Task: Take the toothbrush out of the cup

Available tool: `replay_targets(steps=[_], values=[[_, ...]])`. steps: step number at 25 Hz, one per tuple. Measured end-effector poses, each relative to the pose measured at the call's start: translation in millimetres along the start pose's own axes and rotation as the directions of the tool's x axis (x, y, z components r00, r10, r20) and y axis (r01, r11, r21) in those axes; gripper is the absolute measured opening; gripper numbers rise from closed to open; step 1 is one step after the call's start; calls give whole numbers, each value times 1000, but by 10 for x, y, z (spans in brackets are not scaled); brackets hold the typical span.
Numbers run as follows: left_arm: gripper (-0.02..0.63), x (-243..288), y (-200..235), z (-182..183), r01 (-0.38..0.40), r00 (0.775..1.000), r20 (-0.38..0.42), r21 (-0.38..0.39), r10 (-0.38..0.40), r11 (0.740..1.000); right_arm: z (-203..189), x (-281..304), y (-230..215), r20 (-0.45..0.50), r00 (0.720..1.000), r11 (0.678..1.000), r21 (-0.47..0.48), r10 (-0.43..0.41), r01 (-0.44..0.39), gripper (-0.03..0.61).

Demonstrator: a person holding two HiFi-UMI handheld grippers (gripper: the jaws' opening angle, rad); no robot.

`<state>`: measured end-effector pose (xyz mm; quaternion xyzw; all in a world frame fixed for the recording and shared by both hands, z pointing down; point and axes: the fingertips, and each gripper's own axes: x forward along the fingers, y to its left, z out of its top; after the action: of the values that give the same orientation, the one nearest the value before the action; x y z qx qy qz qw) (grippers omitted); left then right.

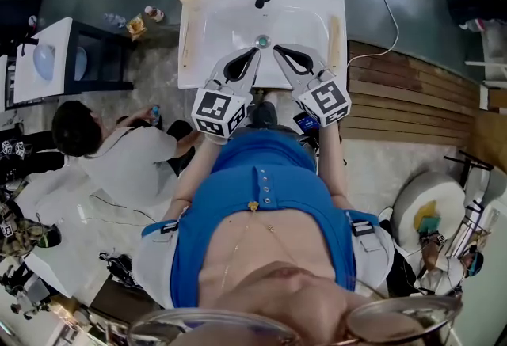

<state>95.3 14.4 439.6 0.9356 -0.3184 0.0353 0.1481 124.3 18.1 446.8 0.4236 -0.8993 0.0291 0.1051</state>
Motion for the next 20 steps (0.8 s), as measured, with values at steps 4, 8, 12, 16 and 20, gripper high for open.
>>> replay_targets(steps=[4,8,12,16,20], values=[[0,-68,-113,-15,13,1000,-1,7,-13,1000,29,-118,60,12,1000,1000,1,-28,28,2],[0,-130,-243,-33,24,1000,-1,17,-24,1000,68,-261,105,29,998,999,13,-51,51,2],[0,-188,-318,-35,23,1000,8,14,-23,1000,63,-346,169,26,999,999,15,-48,48,2],[0,-237,-336,-39,20,1000,9,20,-21,1000,72,-362,228,26,999,999,11,-43,43,2],[0,-256,-360,-67,21,1000,6,19,-21,1000,37,-370,257,17,999,999,9,-39,39,2]])
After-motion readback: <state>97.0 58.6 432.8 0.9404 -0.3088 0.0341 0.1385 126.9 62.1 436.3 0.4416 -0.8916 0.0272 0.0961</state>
